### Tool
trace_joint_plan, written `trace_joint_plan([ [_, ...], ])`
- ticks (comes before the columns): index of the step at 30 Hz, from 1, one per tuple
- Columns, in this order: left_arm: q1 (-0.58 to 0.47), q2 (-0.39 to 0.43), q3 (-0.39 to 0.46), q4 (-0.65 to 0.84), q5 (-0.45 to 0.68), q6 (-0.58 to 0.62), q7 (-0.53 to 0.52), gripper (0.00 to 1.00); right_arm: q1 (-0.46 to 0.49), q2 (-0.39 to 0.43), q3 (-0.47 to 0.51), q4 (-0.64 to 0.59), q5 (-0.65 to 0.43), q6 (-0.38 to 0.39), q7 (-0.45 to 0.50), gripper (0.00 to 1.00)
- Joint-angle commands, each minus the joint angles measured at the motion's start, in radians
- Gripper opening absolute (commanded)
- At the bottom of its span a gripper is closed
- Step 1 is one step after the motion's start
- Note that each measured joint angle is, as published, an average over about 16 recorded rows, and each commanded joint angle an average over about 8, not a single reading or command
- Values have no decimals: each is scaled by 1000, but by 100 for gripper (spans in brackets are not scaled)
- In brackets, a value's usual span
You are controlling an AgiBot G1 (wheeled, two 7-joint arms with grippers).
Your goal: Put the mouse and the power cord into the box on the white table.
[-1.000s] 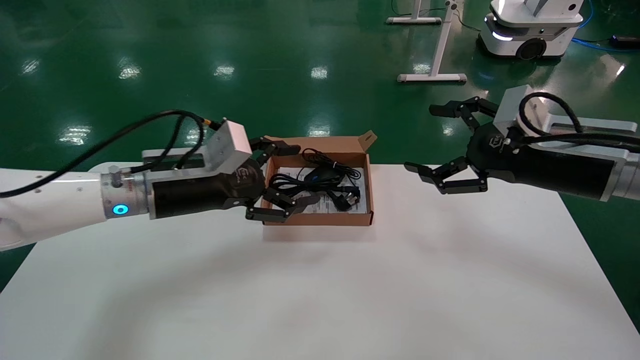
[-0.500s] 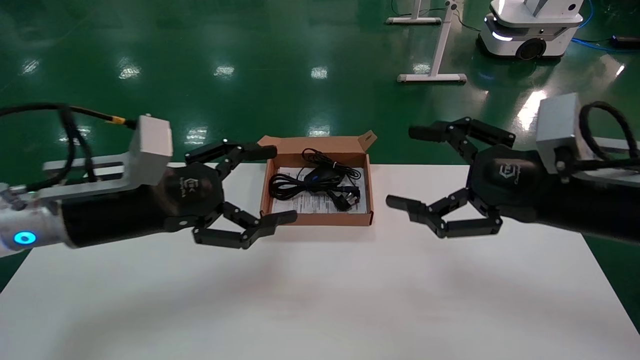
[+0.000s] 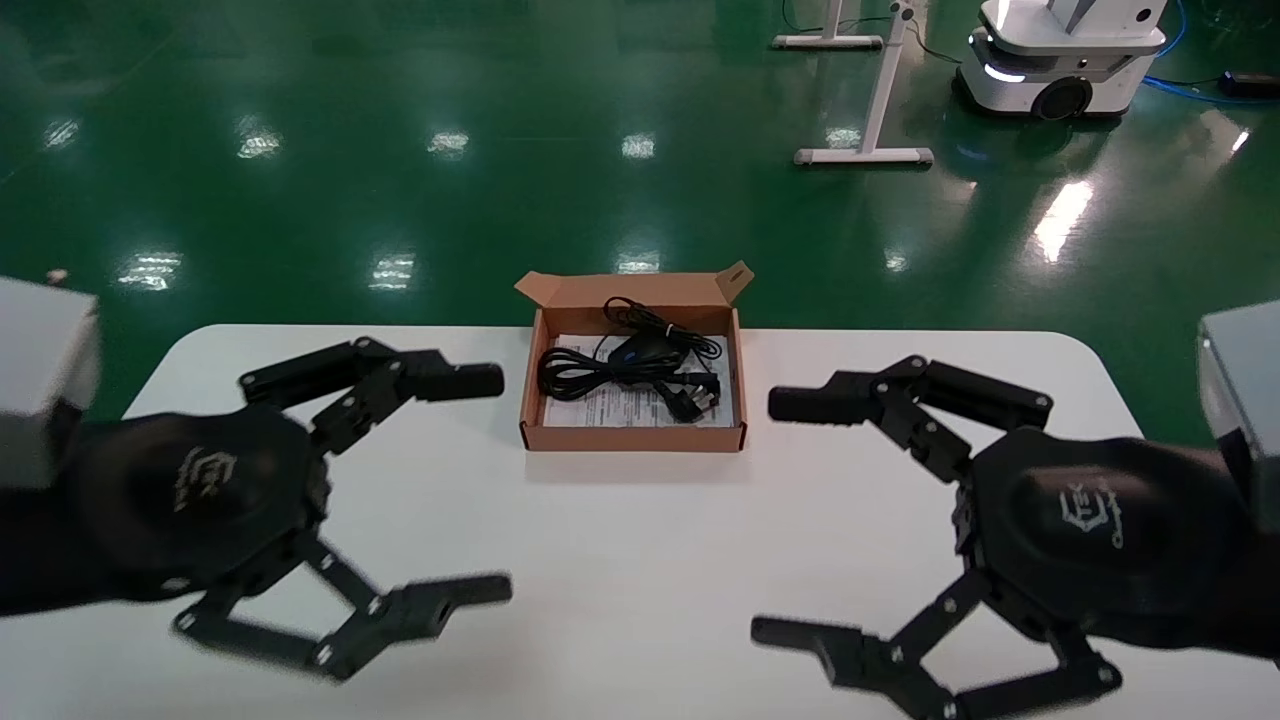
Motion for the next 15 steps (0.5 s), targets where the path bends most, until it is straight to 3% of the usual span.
trace_joint_plan([
  [1, 19, -24, -18, -32, -25, 19, -19, 100, -19, 10, 13, 33, 14, -11, 24, 100],
  [15, 22, -26, -21, -35, -29, 20, -21, 100, -18, 9, 13, 29, 15, -10, 24, 100],
])
